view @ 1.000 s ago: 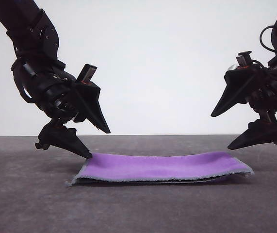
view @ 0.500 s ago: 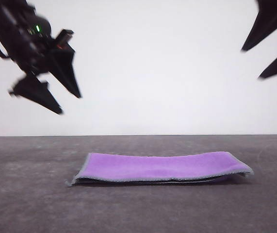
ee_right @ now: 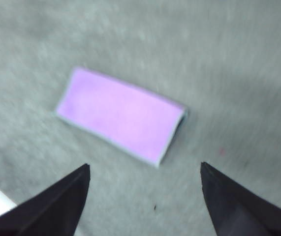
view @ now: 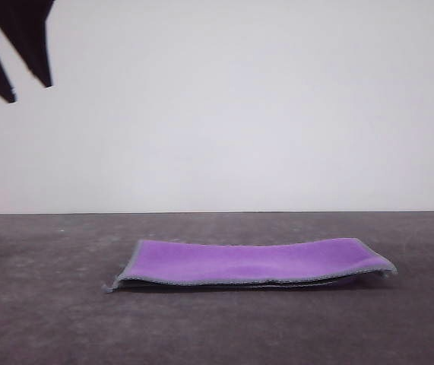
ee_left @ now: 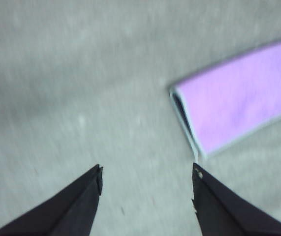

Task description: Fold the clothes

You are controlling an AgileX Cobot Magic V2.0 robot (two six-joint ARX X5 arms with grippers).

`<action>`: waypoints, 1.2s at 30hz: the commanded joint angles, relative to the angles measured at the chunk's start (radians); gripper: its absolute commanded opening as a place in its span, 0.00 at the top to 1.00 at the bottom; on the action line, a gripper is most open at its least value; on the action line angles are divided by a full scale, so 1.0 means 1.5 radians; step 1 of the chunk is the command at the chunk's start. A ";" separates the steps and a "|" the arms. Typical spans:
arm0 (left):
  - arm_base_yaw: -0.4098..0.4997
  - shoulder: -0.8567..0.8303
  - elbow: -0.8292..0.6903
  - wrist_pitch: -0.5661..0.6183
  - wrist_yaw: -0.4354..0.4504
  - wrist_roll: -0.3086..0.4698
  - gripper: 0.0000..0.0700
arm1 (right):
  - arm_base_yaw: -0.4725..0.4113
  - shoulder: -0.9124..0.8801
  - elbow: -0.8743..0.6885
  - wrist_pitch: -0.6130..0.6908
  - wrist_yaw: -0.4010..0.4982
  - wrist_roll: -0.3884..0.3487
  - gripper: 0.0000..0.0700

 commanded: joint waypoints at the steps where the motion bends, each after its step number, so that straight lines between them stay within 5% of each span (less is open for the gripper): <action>1: 0.002 -0.014 -0.013 0.007 -0.001 -0.011 0.49 | -0.001 0.017 -0.054 0.044 0.001 0.035 0.35; 9: 0.006 -0.085 -0.112 0.014 -0.001 -0.016 0.49 | -0.001 0.138 -0.247 0.315 -0.021 0.173 0.35; 19: 0.006 -0.086 -0.124 0.033 -0.001 -0.026 0.49 | 0.008 0.381 -0.250 0.465 -0.190 0.231 0.35; 29: 0.006 -0.086 -0.124 0.036 -0.001 -0.026 0.49 | 0.059 0.433 -0.250 0.579 -0.228 0.301 0.36; 33: 0.006 -0.086 -0.124 0.039 -0.001 -0.028 0.49 | 0.078 0.433 -0.250 0.608 -0.229 0.331 0.51; 36: 0.006 -0.086 -0.124 0.040 -0.001 -0.029 0.49 | 0.089 0.434 -0.250 0.611 -0.229 0.337 0.53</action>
